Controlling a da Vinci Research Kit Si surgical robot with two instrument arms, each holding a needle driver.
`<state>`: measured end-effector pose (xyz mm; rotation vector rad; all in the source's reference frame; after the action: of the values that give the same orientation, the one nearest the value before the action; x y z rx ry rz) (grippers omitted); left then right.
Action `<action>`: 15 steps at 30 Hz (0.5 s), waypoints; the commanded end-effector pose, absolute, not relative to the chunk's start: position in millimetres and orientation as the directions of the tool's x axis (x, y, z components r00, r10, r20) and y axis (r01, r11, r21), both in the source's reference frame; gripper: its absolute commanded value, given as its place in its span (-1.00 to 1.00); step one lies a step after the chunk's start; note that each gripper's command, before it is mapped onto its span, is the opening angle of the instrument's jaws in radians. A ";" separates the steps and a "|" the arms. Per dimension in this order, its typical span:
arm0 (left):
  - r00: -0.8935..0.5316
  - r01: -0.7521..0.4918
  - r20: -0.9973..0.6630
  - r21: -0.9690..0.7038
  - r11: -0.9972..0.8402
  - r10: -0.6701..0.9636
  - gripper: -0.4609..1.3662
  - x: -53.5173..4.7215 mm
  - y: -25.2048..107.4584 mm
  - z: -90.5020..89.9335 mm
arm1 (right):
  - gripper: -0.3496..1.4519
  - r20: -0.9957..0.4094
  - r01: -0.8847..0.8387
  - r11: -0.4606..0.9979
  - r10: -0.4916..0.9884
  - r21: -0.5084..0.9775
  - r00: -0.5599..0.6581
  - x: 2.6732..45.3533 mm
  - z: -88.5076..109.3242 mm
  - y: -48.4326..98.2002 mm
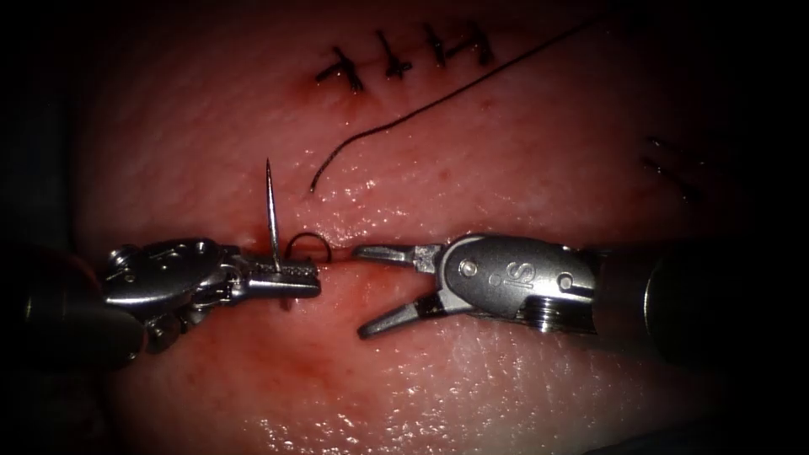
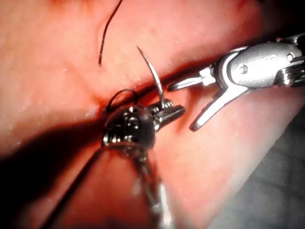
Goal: Wound Closure
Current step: Pull the needle through the wound with left jaws
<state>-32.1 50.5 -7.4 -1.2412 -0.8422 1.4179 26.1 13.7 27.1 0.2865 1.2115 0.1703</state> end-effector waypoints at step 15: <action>0.172 0.053 0.035 -0.998 0.027 0.984 -0.88 -29.7 52.9 -11.9 | 0.52 -0.903 0.052 0.952 0.266 0.300 0.338 26.4 27.1 12.4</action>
<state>-29.4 53.0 -12.2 -1.2884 -1.1261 1.0352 26.4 12.3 27.1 0.2964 1.2235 0.1435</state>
